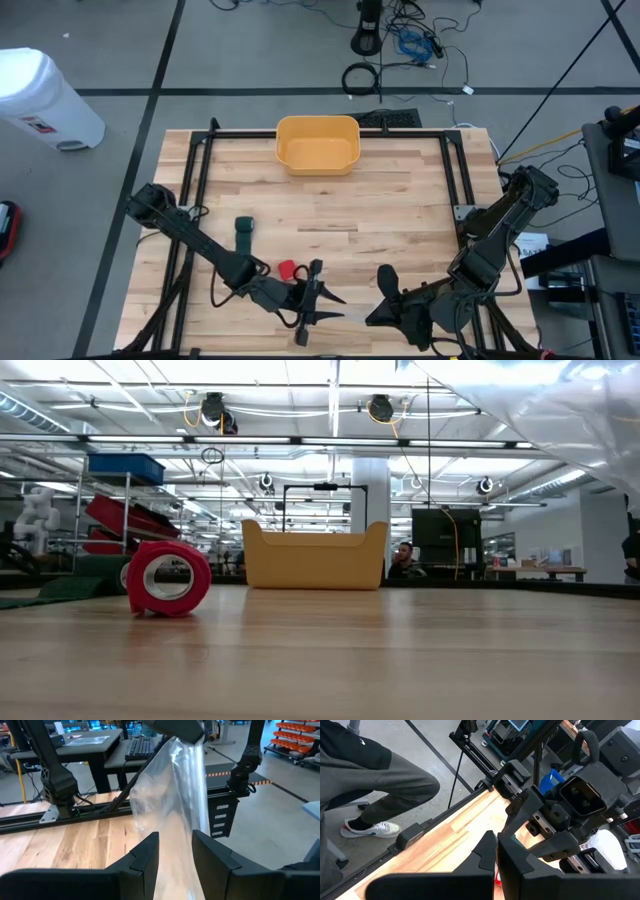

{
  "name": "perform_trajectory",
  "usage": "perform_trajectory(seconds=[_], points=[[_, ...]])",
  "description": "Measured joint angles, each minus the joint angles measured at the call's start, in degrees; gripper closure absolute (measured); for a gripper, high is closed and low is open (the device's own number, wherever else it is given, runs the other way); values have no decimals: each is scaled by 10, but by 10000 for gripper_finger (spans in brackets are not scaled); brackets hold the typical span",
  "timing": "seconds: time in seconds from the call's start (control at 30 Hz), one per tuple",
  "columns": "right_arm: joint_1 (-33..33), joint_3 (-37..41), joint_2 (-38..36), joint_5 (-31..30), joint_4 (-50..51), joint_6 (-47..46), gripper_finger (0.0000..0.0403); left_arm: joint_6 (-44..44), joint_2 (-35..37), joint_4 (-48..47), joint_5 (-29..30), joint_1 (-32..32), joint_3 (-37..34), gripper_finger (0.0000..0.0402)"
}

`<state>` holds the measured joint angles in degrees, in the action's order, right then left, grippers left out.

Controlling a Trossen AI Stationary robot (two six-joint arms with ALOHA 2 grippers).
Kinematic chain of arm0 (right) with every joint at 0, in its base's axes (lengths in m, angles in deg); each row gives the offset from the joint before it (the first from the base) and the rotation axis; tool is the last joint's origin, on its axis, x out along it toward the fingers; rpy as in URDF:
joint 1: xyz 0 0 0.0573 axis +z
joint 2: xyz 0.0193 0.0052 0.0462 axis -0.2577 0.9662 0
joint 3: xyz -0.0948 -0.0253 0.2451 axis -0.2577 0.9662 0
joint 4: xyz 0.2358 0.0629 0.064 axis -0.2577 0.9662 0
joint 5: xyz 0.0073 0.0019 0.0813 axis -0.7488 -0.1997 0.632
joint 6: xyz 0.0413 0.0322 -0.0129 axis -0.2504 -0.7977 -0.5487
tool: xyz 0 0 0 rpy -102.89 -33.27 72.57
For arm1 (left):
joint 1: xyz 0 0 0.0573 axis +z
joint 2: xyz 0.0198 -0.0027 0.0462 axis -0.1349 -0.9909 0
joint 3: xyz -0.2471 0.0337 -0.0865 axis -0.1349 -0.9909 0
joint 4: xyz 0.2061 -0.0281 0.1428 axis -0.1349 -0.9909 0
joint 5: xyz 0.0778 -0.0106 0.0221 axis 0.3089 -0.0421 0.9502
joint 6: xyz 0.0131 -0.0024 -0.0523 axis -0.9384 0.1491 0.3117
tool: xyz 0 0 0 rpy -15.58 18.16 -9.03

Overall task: Roll bandage
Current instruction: Open the transparent zip bag

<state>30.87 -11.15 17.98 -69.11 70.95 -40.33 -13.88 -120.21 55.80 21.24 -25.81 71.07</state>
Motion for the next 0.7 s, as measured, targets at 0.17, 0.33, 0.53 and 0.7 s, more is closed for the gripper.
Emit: perform_trajectory(seconds=[0.17, 0.33, 0.53, 0.7], points=[[0, 0, 0, 0, 0, 0, 403, 0, -11, 1, 0, 2, 0, 279], [0, 0, 0, 0, 0, 0, 403, 1, -16, 1, 0, 11, 0, 279], [0, 0, 0, 0, 2, 0, 403, 13, -15, 1, 0, 13, 0, 279], [0, 0, 0, 0, 2, -3, 403, 13, -14, 1, -23, 11, 0, 279]])
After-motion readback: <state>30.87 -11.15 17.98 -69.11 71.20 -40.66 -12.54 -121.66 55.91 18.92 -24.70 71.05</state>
